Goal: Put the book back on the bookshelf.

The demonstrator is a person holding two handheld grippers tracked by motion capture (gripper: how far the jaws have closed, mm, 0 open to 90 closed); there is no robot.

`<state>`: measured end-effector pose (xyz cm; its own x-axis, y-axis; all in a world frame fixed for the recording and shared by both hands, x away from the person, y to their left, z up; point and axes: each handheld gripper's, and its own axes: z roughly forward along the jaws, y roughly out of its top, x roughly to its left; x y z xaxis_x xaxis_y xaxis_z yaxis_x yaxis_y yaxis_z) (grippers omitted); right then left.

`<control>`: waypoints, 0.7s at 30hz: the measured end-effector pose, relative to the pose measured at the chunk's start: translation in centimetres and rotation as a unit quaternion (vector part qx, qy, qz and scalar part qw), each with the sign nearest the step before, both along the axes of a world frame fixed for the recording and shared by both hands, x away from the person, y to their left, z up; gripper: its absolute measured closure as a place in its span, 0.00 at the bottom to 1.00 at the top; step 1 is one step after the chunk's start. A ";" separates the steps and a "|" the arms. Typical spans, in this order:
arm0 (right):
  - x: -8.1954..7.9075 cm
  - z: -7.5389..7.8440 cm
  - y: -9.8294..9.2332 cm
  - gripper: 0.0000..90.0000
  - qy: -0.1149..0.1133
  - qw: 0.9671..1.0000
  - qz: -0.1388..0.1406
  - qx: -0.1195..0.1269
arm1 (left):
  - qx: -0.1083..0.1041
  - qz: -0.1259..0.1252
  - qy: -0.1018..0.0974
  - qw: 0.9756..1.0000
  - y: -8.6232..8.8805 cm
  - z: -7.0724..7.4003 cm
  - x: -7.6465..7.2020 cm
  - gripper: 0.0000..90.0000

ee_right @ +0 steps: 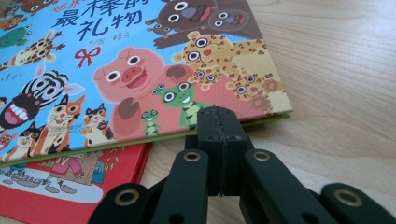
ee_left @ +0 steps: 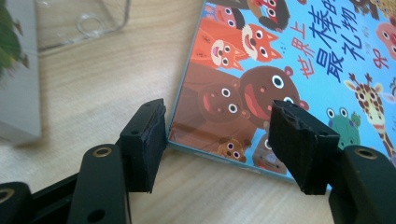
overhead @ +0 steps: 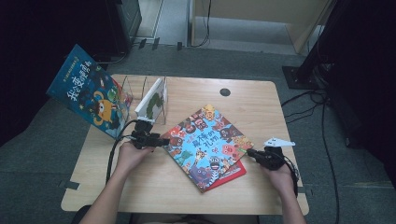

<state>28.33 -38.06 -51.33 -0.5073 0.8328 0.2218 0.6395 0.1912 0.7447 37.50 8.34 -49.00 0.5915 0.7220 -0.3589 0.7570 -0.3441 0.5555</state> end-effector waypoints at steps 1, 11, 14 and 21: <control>0.0 0.0 0.0 1.00 0.003 1.000 -0.001 0.002 | 0.002 -0.002 -0.001 1.000 -0.1 0.0 -0.2 0.42; 0.6 0.2 -0.3 1.00 0.007 1.000 -0.026 0.006 | -0.008 -0.007 0.017 1.000 -0.4 0.1 -1.7 0.42; 0.8 0.2 -0.4 1.00 0.008 0.999 -0.032 0.008 | -0.005 -0.011 0.016 1.000 -0.5 0.1 -2.2 0.41; 1.2 0.2 -0.6 1.00 0.010 0.999 -0.041 0.017 | -0.018 -0.003 0.012 1.000 -0.4 0.1 -2.0 0.42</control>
<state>29.52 -38.70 -51.13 -0.4334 0.8627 0.2605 0.6670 0.1127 0.7365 35.53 7.96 -48.87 0.5870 0.7046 -0.3988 0.7681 -0.3289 0.5494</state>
